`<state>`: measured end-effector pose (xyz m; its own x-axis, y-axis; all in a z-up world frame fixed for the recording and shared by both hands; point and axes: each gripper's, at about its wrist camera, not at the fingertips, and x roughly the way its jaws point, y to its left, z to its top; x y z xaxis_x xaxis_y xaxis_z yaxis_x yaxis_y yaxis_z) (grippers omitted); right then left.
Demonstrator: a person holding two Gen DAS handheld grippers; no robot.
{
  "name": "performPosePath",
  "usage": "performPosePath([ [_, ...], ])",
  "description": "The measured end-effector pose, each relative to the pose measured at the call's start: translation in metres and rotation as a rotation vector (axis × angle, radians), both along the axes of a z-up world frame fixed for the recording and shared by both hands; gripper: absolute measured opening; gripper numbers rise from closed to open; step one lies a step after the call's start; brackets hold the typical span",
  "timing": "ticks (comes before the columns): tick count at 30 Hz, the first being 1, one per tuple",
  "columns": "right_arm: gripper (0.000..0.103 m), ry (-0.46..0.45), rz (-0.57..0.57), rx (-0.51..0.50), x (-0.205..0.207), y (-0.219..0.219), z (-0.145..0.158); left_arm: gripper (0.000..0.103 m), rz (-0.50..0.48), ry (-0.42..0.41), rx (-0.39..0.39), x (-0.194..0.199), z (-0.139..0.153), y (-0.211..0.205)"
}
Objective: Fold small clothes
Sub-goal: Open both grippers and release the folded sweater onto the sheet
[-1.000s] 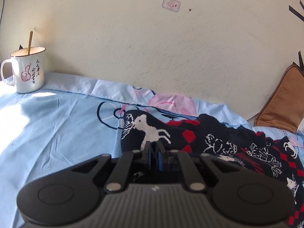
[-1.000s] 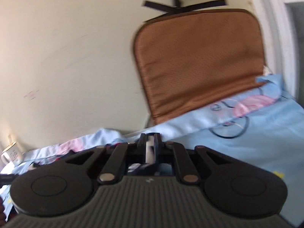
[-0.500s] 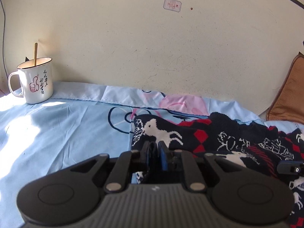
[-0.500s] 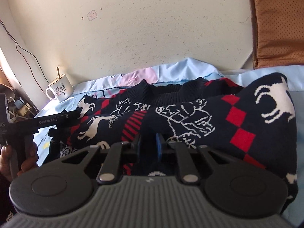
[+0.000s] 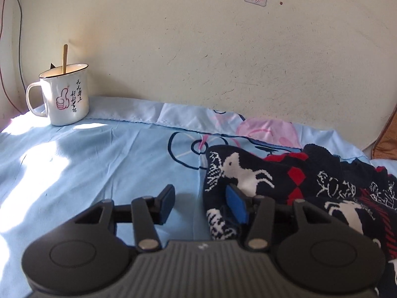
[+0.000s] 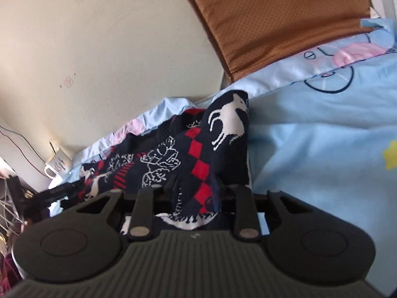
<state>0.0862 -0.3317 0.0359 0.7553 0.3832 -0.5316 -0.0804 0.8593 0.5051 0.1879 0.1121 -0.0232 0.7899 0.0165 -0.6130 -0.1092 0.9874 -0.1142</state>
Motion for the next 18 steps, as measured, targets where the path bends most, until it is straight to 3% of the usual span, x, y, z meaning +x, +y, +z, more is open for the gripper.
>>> performPosePath([
  [2, 0.048, -0.034, 0.012, 0.004, -0.033, -0.006, 0.016, 0.054, 0.014, 0.001, -0.05, -0.001, 0.0, 0.008],
  [8, 0.05, -0.048, 0.114, 0.117, -0.149, -0.034, 0.023, 0.055, 0.028, 0.036, -0.167, -0.019, 0.008, 0.023],
  [13, 0.052, -0.03, 0.128, 0.22, -0.219, -0.045, -0.012, 0.059, -0.16, 0.006, -0.281, -0.108, 0.037, 0.027],
  [18, 0.052, -0.01, 0.113, 0.342, -0.222, -0.048, -0.046, 0.062, -0.259, 0.007, -0.244, -0.208, 0.042, 0.03],
])
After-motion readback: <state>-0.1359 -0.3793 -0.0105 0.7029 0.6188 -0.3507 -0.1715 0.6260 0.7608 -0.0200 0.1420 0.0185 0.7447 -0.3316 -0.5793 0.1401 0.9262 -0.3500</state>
